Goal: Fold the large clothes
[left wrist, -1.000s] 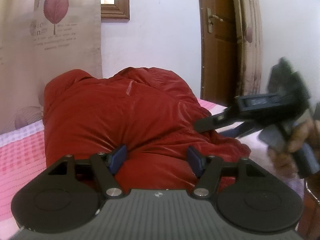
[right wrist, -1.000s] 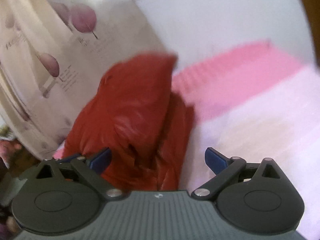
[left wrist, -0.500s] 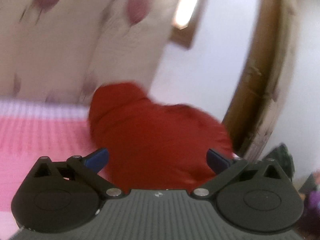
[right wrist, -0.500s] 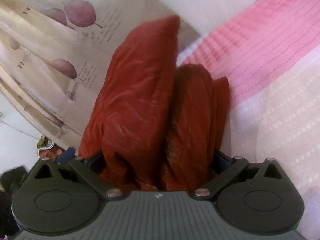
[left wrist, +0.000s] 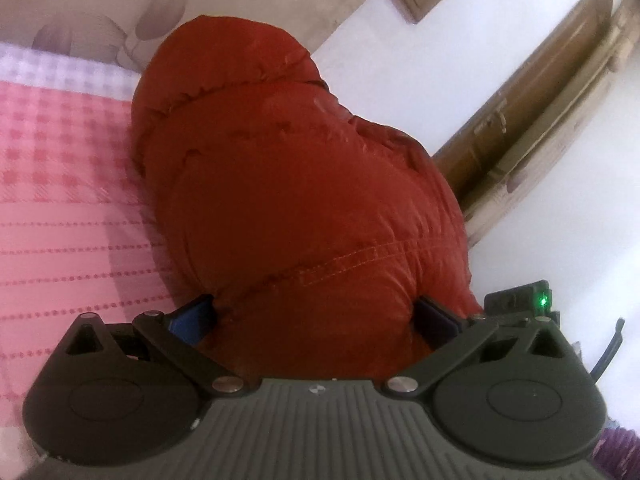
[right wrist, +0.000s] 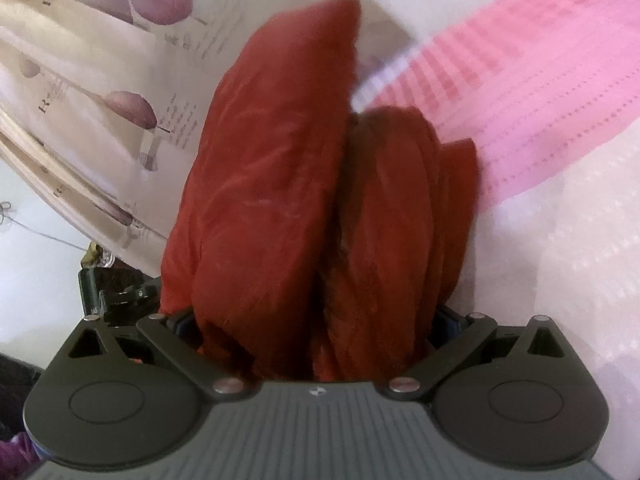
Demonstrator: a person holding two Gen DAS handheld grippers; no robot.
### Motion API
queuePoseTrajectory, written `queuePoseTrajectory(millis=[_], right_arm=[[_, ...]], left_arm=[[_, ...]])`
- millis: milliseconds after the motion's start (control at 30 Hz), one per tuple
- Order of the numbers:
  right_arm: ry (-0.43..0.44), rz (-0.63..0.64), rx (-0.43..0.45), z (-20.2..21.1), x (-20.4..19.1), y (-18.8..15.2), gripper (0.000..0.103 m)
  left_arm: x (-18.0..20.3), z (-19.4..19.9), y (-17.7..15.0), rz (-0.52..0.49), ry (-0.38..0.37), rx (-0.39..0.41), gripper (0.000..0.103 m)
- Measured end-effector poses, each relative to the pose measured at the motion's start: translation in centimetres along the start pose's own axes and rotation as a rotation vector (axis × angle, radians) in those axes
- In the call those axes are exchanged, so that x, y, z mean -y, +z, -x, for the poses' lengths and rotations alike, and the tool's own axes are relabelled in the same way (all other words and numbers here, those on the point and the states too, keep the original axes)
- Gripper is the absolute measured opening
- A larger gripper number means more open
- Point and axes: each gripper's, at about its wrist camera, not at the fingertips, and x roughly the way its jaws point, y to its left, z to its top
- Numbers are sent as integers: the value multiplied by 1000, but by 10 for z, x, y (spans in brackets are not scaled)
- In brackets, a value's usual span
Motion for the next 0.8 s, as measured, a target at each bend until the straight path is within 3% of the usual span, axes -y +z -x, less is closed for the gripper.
queuePoseTrajectory(millis=[67, 200, 267, 333, 467, 800], right_arm=[[-5, 0, -2, -6, -2, 2, 103], [-24, 63, 66, -13, -15, -14, 101], [-35, 82, 112, -13, -25, -24, 85], [-15, 98, 160, -11, -37, -31, 74], [-31, 167, 186, -24, -60, -40, 66], [38, 285, 156, -85, -128, -47, 61]], left_arm=[[0, 1, -1, 5, 14, 12, 103], [22, 12, -9, -92, 107, 88, 84], [34, 21, -13, -131, 156, 135, 81], [42, 29, -16, -165, 190, 162, 79], [46, 51, -14, -178, 234, 196, 76], [33, 156, -9, -158, 369, 291, 76]])
